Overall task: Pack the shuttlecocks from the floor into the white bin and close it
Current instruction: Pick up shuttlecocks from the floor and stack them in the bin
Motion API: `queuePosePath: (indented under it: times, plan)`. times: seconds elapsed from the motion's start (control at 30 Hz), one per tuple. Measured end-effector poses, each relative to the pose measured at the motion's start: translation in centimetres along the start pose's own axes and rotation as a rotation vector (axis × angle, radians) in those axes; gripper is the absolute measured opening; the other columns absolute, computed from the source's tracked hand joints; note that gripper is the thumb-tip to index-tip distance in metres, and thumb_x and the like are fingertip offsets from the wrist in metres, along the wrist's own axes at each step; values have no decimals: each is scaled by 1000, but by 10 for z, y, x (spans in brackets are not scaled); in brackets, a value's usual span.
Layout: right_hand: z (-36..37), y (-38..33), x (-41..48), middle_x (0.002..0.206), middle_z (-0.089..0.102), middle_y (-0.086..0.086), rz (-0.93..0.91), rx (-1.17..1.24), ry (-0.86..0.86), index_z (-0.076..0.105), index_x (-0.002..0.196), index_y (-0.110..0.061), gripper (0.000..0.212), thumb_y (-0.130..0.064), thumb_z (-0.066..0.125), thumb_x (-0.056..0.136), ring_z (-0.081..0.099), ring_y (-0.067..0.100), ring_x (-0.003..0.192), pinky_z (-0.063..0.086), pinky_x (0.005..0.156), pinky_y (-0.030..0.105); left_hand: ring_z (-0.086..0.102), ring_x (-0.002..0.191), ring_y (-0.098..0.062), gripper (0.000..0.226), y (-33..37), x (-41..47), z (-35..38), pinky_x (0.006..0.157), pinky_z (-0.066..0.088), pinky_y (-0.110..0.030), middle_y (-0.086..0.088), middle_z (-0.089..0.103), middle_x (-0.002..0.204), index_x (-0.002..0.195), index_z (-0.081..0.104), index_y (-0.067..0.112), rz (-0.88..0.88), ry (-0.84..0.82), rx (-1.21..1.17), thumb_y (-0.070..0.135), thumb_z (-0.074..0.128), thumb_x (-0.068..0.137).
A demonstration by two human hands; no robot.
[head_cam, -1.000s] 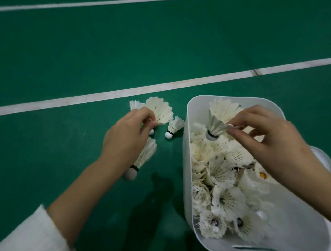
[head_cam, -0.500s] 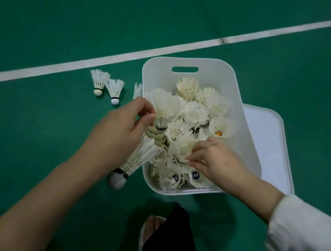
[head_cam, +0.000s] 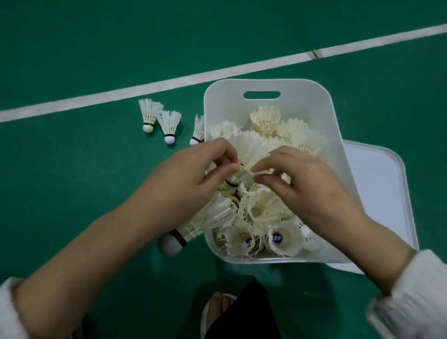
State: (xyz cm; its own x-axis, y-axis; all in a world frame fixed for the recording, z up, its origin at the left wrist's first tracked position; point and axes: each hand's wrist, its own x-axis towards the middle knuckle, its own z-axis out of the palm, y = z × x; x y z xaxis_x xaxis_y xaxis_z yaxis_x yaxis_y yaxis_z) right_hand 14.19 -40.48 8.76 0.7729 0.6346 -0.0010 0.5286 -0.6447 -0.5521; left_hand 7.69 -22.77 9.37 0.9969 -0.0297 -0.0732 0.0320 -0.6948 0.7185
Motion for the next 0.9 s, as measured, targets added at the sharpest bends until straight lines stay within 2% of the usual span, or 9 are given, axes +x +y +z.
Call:
queuePosePath:
  times: [0.1, 0.2, 0.27, 0.33, 0.5, 0.63, 0.77, 0.83, 0.9]
  plan:
    - [2, 7, 3, 90, 60, -8, 72, 34, 36, 72, 97, -22, 16, -28, 62, 85, 51, 9, 85, 40, 78, 25, 51, 52, 10, 17, 3, 0, -14, 46, 37, -9, 11, 59, 82, 108, 49, 27, -51, 154, -112, 35, 40, 95]
    - [13, 9, -2, 97, 53, -8, 49, -41, -92, 72, 100, -27, 20, -33, 62, 84, 46, 11, 99, 36, 81, 26, 55, 67, -7, 23, -4, 2, -30, 58, 41, -23, 4, 60, 81, 98, 50, 20, -60, 353, -165, 39, 37, 97]
    - [28, 5, -2, 107, 54, -3, -11, -124, -172, 71, 105, -27, 23, -35, 61, 85, 46, 15, 106, 37, 86, 28, 54, 71, -11, 20, -8, 5, -33, 64, 42, -23, 4, 59, 83, 95, 51, 18, -51, 337, -152, 37, 44, 95]
    - [44, 3, 4, 112, 54, 0, -66, -227, -251, 69, 109, -26, 25, -34, 59, 87, 45, 19, 108, 38, 89, 31, 53, 71, -2, 8, -10, 10, -31, 65, 42, -13, 7, 56, 83, 91, 52, 17, -15, 300, -85, 24, 54, 91]
    - [72, 4, 16, 96, 57, 5, -200, -477, -292, 75, 89, -22, 13, -21, 70, 77, 50, 27, 97, 31, 67, 31, 52, 76, 5, 5, -14, 15, -24, 74, 40, -5, 10, 50, 86, 84, 58, 16, 67, 265, 39, 15, 59, 88]
    - [78, 6, 17, 123, 43, 5, -89, -582, -508, 61, 116, -23, 28, -22, 53, 89, 34, 24, 118, 31, 90, 35, 55, 77, -2, 4, -19, 13, -18, 75, 43, -11, 4, 54, 94, 84, 66, 11, 122, 244, 63, 15, 65, 85]
    - [37, -1, 14, 129, 47, -2, 44, -355, -340, 45, 133, -30, 49, -32, 60, 86, 41, 17, 120, 37, 102, 38, 54, 76, -8, 3, -23, 12, -15, 74, 39, -12, 3, 54, 92, 83, 68, 10, 175, 196, 115, 13, 67, 83]
    - [10, -5, 8, 117, 54, -9, 95, -84, -111, 39, 133, -32, 55, -31, 63, 84, 54, 9, 104, 45, 91, 29, 53, 79, -10, 4, -23, 11, -12, 73, 37, -12, 4, 54, 91, 83, 69, 9, 217, 155, 154, 12, 68, 81]
    - [-5, -10, 1, 102, 52, -16, 56, 84, -53, 36, 132, -37, 58, -28, 66, 83, 56, 2, 85, 47, 76, 19, 55, 79, -13, 5, -19, 11, -7, 73, 37, -12, 2, 55, 91, 83, 70, 8, 257, 110, 167, 10, 69, 79]
